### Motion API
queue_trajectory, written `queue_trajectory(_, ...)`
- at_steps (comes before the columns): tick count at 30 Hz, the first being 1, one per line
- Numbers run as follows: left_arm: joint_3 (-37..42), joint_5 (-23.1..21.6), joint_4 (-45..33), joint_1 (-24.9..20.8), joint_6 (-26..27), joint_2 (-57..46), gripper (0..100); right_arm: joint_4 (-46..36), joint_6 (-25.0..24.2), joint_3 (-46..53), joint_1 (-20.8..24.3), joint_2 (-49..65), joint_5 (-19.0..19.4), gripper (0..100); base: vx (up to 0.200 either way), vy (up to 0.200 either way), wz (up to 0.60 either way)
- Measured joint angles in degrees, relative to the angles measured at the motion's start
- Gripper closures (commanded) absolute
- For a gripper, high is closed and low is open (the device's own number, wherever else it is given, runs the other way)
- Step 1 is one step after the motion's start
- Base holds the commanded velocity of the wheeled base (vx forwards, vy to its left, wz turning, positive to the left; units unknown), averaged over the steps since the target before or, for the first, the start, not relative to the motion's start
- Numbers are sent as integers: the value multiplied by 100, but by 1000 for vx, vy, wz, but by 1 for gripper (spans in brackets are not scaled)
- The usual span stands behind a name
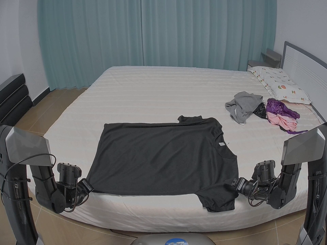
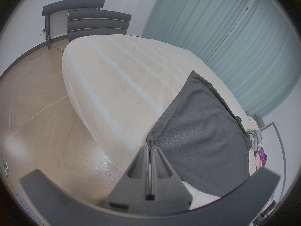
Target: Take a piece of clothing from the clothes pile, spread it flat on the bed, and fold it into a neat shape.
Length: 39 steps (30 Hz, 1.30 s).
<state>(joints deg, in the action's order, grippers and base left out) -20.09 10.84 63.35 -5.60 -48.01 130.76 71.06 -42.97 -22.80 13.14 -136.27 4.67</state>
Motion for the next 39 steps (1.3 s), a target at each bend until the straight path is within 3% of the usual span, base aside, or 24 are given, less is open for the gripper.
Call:
queue_trajectory(6, 0, -6, 0, -5, -9, -2, 100, -729, 0, -641, -28, 38, -40, 0, 0, 0, 0)
queue_trajectory(7, 0, -9, 1, -5, -9, -2, 100, -859, 0, -741, -35, 44, -60, 100, 0, 0, 0)
queue_trajectory(11, 0, -11, 1, -2, -13, -2, 100, -1202, 6, -1111, -59, 62, -126, 100, 0, 0, 0)
queue_trajectory(27, -16, -15, 17, -10, -38, 4, 100, -1228, 28, -1815, -251, 93, -137, 100, 0, 0, 0)
queue_trajectory(36, -22, -33, 17, -38, -41, 17, 100, -1496, 494, -2342, -238, -41, -137, 100, 0, 0, 0)
queue_trajectory(37, -22, -35, 17, -38, -41, 20, 100, -1520, 545, -2367, -229, -69, -134, 0, 0, 0, 0)
queue_trajectory(39, -17, -39, 17, -41, -41, 22, 100, -1553, 616, -2409, -221, -124, -128, 0, 0, 0, 0)
